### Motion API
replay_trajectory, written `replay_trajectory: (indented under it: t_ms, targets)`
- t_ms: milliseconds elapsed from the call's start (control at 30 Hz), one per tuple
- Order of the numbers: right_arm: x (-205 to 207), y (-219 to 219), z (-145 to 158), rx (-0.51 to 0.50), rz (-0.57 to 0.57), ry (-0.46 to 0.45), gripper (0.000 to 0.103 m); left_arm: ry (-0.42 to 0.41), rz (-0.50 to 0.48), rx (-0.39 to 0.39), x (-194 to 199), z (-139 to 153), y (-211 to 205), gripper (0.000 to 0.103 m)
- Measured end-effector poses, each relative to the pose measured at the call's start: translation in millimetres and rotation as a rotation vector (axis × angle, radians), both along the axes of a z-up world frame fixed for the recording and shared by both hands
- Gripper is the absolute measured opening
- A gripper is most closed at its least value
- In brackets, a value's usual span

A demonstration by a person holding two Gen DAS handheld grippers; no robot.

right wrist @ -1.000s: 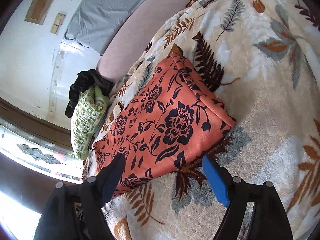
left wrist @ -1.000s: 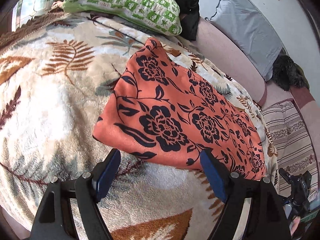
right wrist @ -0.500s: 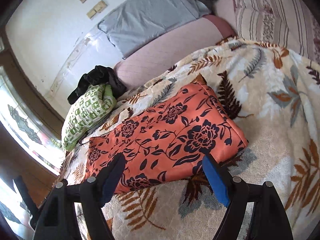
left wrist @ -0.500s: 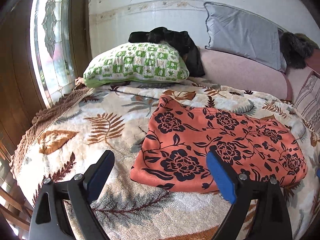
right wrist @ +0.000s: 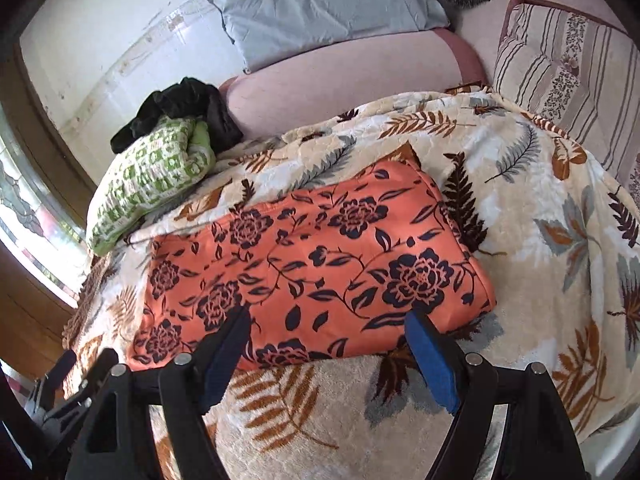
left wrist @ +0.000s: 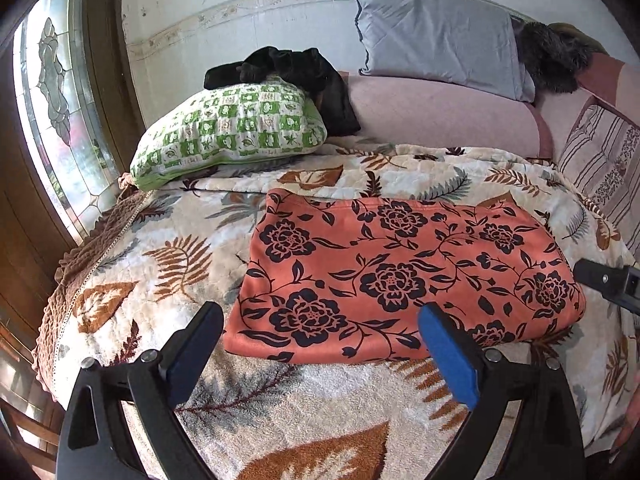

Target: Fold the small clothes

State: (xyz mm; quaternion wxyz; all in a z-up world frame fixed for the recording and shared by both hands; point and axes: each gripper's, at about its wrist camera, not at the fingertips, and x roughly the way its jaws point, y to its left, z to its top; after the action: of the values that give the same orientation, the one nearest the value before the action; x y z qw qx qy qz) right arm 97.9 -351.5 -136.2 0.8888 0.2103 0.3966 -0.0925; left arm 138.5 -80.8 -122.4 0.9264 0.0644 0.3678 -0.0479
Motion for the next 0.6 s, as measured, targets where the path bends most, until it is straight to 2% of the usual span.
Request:
replay_trajectory:
  t_ms: [100,200,267,400,467,600]
  targets:
    - [-19.8,1.4,9.8,0.024,0.053,-0.105,0.082,-0.032,0.018,-0.001,-13.2,-2.2,9.7,0.098]
    - [-42.0,-2.5,-3.6,0.015,0.046,-0.153,0.082,-0.019,0.023,0.017,-19.7,-24.1,17.2,0.099]
    - [-49.2,-9.9,-20.0,0.044,0.025,-0.142,0.082,0.009,0.038,0.032,-17.1,-38.6,20.6,0.099]
    - [-51.1,-21.8,-47.1,0.101,0.003,-0.100,0.082,-0.001,0.056,0.036,-15.6,-52.6,24.4,0.099]
    - [-48.0,-22.0,-53.2,0.086,0.008,-0.077,0.082,-0.010,0.057,0.038,-13.1,-54.8,25.1,0.099]
    - [-42.9,-21.1,-58.3,0.095,0.012,-0.078,0.082,-0.015,0.069,-0.014,-6.6,-52.9,32.8,0.099]
